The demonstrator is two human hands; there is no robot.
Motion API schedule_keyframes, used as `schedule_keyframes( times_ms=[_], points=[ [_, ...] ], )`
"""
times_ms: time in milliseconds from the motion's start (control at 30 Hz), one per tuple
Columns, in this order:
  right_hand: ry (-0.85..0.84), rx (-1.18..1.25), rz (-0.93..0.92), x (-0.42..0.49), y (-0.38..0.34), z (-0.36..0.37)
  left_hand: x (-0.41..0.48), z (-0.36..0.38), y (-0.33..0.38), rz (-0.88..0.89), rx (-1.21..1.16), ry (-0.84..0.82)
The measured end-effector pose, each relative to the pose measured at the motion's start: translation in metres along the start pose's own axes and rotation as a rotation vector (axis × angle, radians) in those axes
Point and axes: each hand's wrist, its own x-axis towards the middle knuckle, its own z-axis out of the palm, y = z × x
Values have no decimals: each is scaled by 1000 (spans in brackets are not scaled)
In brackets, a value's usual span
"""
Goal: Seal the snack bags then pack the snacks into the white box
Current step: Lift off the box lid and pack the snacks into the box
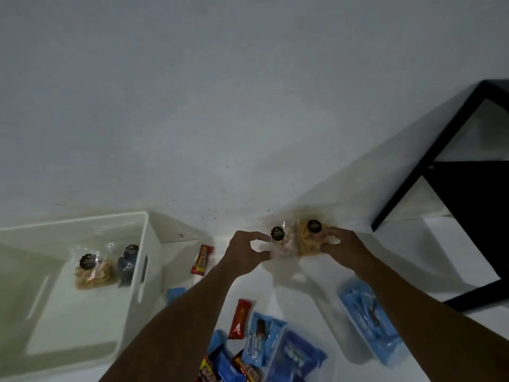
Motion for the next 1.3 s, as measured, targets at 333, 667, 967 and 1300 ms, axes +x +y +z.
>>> schedule_keyframes(
  times_ms=[333,667,967,1300],
  points=[
    [-135,219,43,93,50,7,71,66,-29,-153,-249,78],
    [-98,224,-10,41,13,3,35,32,-24,-93,-390,74],
    [-119,223,-220,-49,-115,57,-56,-128,-7,77,-180,179],
    [-238,220,-330,-127,-251,234,-174,-318,-85,-17,-102,350]
  ],
)
